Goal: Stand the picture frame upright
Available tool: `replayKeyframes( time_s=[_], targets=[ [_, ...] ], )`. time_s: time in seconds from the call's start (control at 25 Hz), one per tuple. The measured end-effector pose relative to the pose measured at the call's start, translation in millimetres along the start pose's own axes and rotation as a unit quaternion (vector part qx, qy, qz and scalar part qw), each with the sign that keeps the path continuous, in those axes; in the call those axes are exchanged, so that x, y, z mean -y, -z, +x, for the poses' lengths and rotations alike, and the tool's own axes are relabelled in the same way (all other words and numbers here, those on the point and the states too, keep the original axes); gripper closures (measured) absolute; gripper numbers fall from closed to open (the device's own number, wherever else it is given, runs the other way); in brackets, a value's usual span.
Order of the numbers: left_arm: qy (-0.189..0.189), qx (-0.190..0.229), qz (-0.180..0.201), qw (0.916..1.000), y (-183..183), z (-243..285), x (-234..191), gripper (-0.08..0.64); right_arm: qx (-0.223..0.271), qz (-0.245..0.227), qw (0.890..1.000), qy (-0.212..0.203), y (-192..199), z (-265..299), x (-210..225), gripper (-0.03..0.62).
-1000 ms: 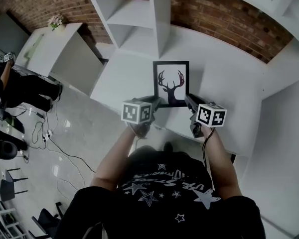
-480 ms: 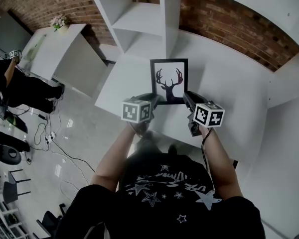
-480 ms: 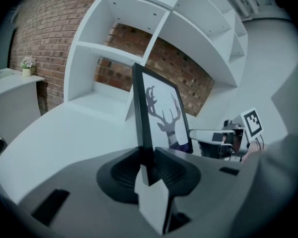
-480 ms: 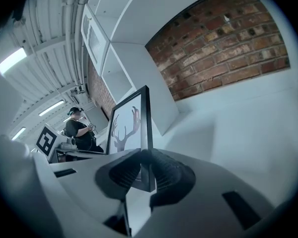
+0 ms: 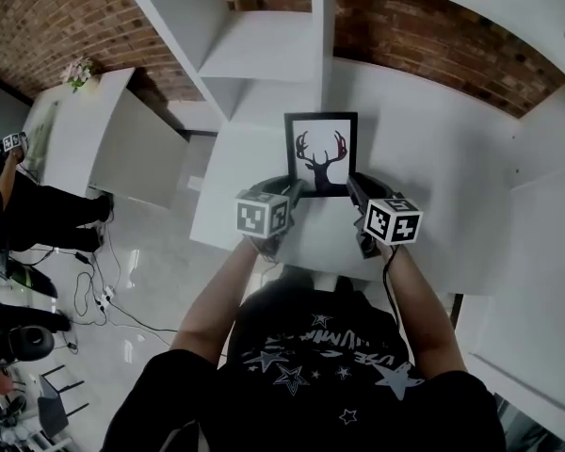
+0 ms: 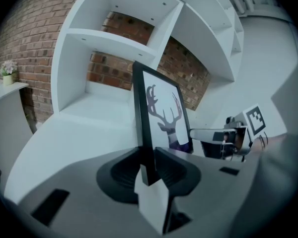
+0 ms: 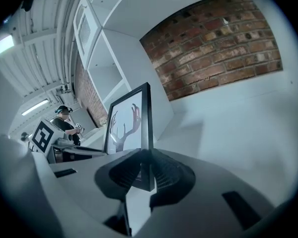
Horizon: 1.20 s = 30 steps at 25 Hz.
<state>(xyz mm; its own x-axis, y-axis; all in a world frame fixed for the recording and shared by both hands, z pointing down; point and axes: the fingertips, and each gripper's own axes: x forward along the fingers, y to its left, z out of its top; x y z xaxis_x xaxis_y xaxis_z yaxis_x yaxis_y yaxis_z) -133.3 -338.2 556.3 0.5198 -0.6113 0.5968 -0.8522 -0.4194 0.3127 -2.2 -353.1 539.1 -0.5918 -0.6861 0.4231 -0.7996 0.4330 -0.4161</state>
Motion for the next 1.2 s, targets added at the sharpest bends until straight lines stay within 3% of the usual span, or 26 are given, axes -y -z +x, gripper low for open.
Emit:
replayKeyframes(
  time_s=[0.56,1.2],
  targets=[
    [0.048,-0.019,0.060,0.9969,-14.8,33.2,-48.0,0.457,0.026,0.020,0.996,0.079,3.9,45.6,7.1,0.517],
    [0.027,0.010,0.165,0.9858,-40.3,72.4,-77.3,0.457,0.023,0.000,0.990,0.138,-9.8,81.6,23.9,0.518]
  ],
)
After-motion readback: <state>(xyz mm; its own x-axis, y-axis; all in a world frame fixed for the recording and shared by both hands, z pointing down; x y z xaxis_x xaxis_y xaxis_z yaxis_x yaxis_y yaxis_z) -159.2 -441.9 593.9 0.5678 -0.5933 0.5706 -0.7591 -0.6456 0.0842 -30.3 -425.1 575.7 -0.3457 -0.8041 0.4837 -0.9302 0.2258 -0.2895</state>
